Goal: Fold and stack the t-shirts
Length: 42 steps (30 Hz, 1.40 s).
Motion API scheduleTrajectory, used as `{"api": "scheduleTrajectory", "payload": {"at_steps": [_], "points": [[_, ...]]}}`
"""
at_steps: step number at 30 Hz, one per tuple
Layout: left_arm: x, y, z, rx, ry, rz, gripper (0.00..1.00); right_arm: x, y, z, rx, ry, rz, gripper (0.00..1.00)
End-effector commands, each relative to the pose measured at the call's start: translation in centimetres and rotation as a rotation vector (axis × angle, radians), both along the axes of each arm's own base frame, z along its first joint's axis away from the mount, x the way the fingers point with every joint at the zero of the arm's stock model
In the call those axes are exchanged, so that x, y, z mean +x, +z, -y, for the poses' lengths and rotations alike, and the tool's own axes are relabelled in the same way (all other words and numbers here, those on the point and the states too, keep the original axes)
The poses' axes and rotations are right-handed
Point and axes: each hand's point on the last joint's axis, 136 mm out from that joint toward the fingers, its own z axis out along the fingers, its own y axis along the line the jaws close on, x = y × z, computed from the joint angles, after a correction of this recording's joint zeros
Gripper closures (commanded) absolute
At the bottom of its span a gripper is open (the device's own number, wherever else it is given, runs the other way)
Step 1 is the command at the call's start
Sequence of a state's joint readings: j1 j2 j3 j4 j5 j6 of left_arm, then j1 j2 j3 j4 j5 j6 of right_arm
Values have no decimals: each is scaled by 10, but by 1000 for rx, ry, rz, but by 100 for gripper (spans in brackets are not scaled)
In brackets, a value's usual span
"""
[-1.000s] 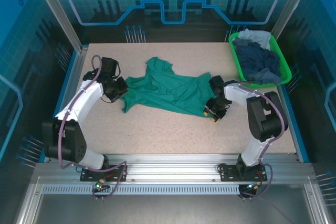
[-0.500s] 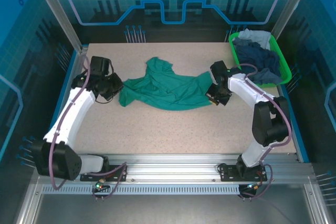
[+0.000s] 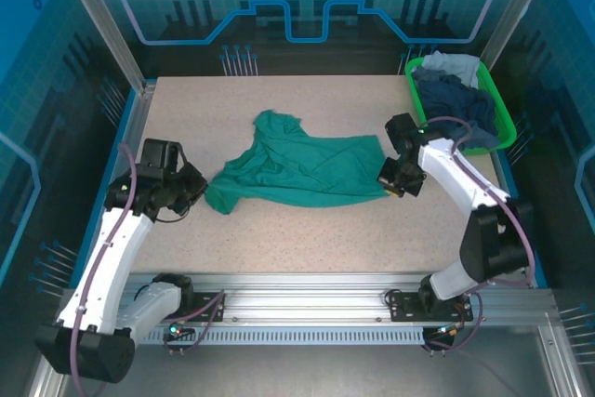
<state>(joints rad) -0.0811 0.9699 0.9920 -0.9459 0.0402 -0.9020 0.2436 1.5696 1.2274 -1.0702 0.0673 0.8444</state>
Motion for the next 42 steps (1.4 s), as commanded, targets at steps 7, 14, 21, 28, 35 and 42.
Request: {"api": "scheduleTrajectory", "payload": {"at_steps": [7,14,21,28,35,42], "points": [[43,-64,-17,57,69,-118,100,89,-46,1,-8,-87,-35,66],[37,-70,-18,78,34,-141,100,48,-35,2,-11,-95,-23,65],[31,-77,-15,66,24,-155,100,14,-55,-24,58,-96,3,79],[35,-77,-13,55,19,-152,100,40,-80,-34,58,-57,-42,72],[37,-77,-12,47,18,-148,100,42,-94,-41,69,-59,-81,87],[34,-58,-13,46,32,-115,100,16,-45,-16,-9,-51,-4,100]]}}
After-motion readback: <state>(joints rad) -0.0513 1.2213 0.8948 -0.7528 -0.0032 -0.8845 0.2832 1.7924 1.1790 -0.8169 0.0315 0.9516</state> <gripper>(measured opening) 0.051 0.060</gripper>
